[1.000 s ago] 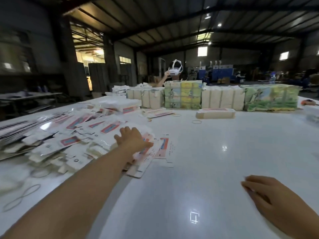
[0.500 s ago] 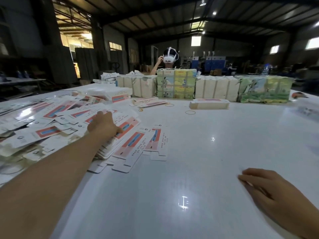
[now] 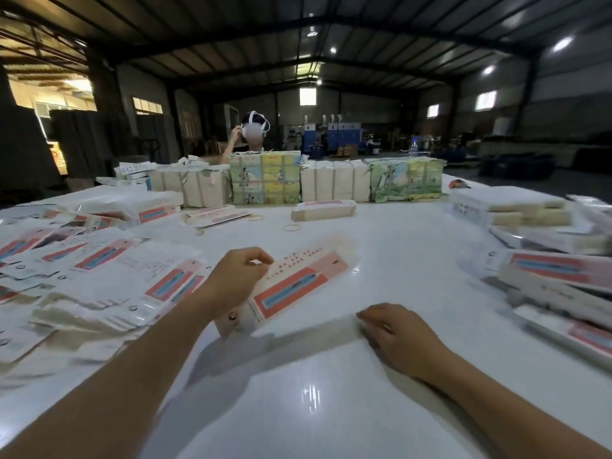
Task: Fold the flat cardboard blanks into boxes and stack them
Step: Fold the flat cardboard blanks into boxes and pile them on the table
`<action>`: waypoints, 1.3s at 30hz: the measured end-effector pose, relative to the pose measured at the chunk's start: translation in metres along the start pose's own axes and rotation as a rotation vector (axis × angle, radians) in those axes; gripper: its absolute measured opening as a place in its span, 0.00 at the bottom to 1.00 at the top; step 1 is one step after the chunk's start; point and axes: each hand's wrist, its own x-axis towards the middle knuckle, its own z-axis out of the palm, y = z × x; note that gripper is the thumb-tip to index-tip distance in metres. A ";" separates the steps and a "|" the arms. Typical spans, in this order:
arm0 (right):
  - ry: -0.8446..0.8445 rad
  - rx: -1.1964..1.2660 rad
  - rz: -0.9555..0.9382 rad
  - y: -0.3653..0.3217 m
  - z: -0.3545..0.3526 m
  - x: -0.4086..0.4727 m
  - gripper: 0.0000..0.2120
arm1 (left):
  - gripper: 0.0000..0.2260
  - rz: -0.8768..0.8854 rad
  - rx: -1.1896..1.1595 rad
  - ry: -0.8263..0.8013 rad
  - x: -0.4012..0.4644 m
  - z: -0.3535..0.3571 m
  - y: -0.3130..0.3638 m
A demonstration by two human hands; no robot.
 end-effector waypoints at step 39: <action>0.179 1.010 0.212 -0.032 -0.017 -0.025 0.10 | 0.41 0.545 0.799 0.281 -0.086 0.087 0.042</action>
